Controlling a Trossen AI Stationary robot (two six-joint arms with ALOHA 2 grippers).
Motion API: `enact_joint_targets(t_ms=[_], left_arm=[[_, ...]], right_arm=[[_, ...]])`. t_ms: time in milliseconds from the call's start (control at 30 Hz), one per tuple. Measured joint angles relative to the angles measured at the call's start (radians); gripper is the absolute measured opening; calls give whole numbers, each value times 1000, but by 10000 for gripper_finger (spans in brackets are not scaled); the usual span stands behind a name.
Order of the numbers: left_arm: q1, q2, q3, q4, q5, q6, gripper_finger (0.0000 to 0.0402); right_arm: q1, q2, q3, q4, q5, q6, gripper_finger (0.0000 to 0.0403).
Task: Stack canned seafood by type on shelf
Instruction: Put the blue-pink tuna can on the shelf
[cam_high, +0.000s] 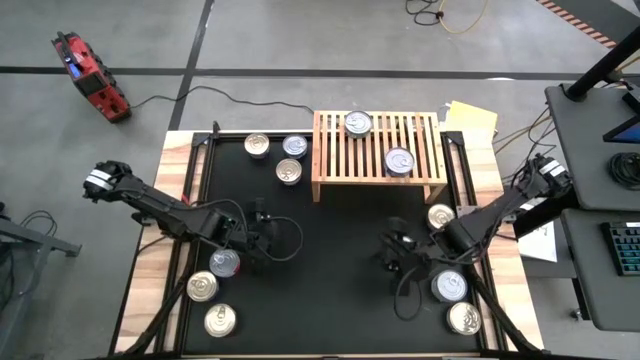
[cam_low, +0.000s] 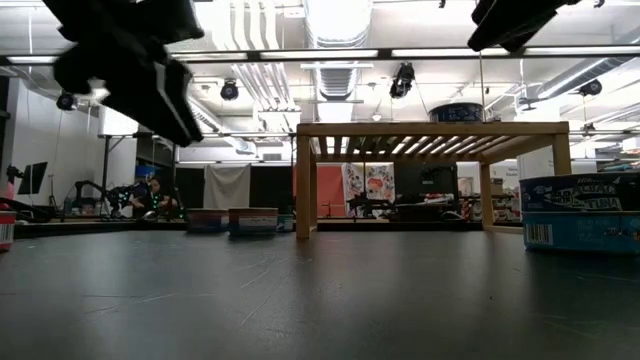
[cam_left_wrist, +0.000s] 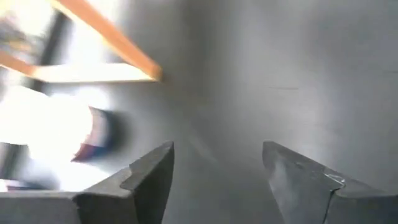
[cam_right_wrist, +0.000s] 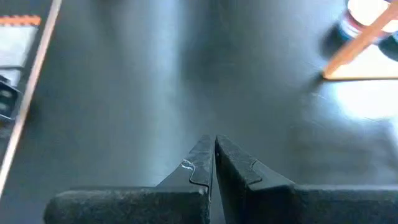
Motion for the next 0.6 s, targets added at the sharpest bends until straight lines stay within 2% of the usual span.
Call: enact_joint_targets(t_ms=[133,233,333,433,600], left_arm=[[20,0,-15,3,-208,119,207],[62,0,-46,29,-286,188,186],[133,0,-80,122,-265,273,159],[221,0,-123,257,-178,369,122],[409,0,-172,430,-46,485,29]], right_arm=[[5,0,-65,152,1,-34,12],[5,0,-82,190,2,-49,13],[5,0,-89,221,9,-69,13],[5,0,-91,240,9,-101,13],[5,0,-87,254,9,-123,13]])
